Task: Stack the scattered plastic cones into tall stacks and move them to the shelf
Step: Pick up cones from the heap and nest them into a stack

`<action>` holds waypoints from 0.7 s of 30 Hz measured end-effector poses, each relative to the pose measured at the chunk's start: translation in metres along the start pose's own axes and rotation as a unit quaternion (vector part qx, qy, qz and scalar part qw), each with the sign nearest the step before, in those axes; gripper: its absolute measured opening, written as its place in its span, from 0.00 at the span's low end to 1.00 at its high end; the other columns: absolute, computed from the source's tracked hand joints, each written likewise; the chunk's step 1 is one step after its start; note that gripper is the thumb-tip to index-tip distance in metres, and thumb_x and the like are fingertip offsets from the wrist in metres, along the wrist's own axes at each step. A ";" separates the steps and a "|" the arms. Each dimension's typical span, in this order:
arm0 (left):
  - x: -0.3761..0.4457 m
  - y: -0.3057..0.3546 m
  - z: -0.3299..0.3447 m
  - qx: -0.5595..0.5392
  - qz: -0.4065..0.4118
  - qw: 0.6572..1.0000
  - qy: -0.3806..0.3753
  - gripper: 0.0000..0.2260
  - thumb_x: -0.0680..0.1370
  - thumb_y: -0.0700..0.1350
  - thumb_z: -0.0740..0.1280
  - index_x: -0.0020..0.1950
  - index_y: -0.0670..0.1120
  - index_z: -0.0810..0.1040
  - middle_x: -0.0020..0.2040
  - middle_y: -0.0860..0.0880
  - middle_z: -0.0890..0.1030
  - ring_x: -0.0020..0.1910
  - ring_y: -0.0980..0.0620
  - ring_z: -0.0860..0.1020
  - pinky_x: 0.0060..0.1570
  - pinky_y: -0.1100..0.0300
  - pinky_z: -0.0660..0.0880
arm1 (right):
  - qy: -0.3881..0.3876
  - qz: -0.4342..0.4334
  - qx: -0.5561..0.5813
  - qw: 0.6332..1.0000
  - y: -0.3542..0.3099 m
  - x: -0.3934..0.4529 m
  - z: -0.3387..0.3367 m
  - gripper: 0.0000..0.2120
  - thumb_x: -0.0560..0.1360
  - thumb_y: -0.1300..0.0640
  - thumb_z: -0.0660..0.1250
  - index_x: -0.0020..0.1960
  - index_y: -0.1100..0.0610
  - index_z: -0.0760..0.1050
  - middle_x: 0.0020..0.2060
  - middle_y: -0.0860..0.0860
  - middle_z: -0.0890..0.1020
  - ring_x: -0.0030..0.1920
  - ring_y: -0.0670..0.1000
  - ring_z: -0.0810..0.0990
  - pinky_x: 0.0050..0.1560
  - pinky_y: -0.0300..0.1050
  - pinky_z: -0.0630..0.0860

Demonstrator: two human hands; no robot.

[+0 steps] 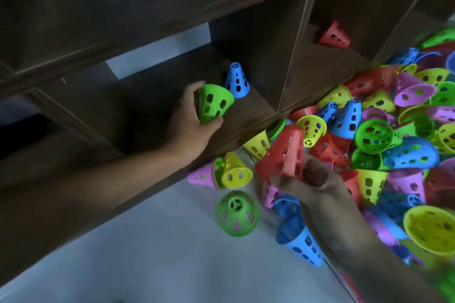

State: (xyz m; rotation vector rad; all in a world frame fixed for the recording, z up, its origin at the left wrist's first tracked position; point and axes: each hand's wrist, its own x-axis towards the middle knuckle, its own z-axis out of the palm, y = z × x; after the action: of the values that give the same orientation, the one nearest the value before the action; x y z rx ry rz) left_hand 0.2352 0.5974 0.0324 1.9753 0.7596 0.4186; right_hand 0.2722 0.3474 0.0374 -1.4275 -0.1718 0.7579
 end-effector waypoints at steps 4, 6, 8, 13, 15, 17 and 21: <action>-0.052 0.004 -0.018 0.044 0.065 0.997 -0.006 0.34 0.72 0.42 0.76 0.73 0.63 0.66 0.64 0.50 0.70 0.56 0.57 0.76 0.58 0.53 0.78 | -0.044 -0.038 0.015 0.998 -0.002 -0.022 0.010 0.23 0.63 0.60 0.77 0.58 0.57 0.80 0.49 0.54 0.86 0.50 0.55 0.85 0.47 0.43 0.82; -0.073 0.003 -0.031 0.028 0.063 0.998 -0.010 0.35 0.72 0.40 0.76 0.71 0.66 0.67 0.64 0.52 0.68 0.58 0.55 0.77 0.58 0.53 0.79 | -0.053 -0.063 -0.003 0.997 -0.001 -0.034 0.019 0.22 0.63 0.61 0.76 0.57 0.58 0.80 0.49 0.53 0.86 0.51 0.53 0.85 0.53 0.42 0.81; -0.089 -0.002 -0.045 0.004 0.046 0.999 -0.009 0.34 0.72 0.39 0.76 0.71 0.66 0.69 0.66 0.54 0.67 0.60 0.53 0.78 0.57 0.53 0.80 | -0.058 -0.072 -0.031 0.995 0.006 -0.041 0.031 0.24 0.64 0.61 0.79 0.59 0.57 0.78 0.51 0.53 0.85 0.54 0.53 0.84 0.59 0.48 0.80; -0.121 -0.002 -0.072 -0.047 0.025 0.995 -0.080 0.31 0.70 0.44 0.74 0.71 0.58 0.72 0.69 0.57 0.73 0.58 0.52 0.82 0.53 0.57 0.81 | -0.039 -0.126 -0.243 0.961 0.032 -0.046 0.042 0.30 0.63 0.45 0.82 0.61 0.43 0.74 0.57 0.42 0.78 0.59 0.43 0.77 0.57 0.36 0.76; -0.131 0.004 -0.080 -0.068 0.009 0.992 -0.105 0.30 0.69 0.44 0.72 0.71 0.56 0.72 0.66 0.59 0.77 0.55 0.54 0.83 0.49 0.63 0.79 | -0.031 -0.137 -0.326 0.935 0.037 -0.047 0.041 0.30 0.65 0.47 0.81 0.63 0.42 0.73 0.58 0.38 0.75 0.58 0.37 0.73 0.52 0.23 0.69; -0.137 0.010 -0.086 -0.076 0.006 0.989 -0.125 0.30 0.68 0.44 0.72 0.70 0.56 0.73 0.63 0.61 0.78 0.53 0.55 0.84 0.47 0.65 0.79 | -0.020 -0.157 -0.400 0.903 0.042 -0.048 0.041 0.32 0.65 0.46 0.81 0.66 0.45 0.73 0.59 0.39 0.73 0.57 0.38 0.71 0.51 0.20 0.65; -0.141 0.014 -0.090 -0.057 0.001 0.989 -0.139 0.30 0.66 0.46 0.73 0.69 0.56 0.74 0.60 0.62 0.79 0.53 0.56 0.83 0.47 0.65 0.78 | 0.003 -0.198 -0.473 0.859 0.052 -0.044 0.042 0.33 0.66 0.45 0.80 0.68 0.50 0.74 0.60 0.46 0.75 0.61 0.48 0.71 0.59 0.37 0.70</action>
State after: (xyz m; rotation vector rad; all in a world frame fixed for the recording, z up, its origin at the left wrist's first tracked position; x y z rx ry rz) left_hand 0.0829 0.5579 0.0921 1.8758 0.5451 0.1776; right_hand 0.1975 0.3551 0.0107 -2.2164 -0.9056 0.3005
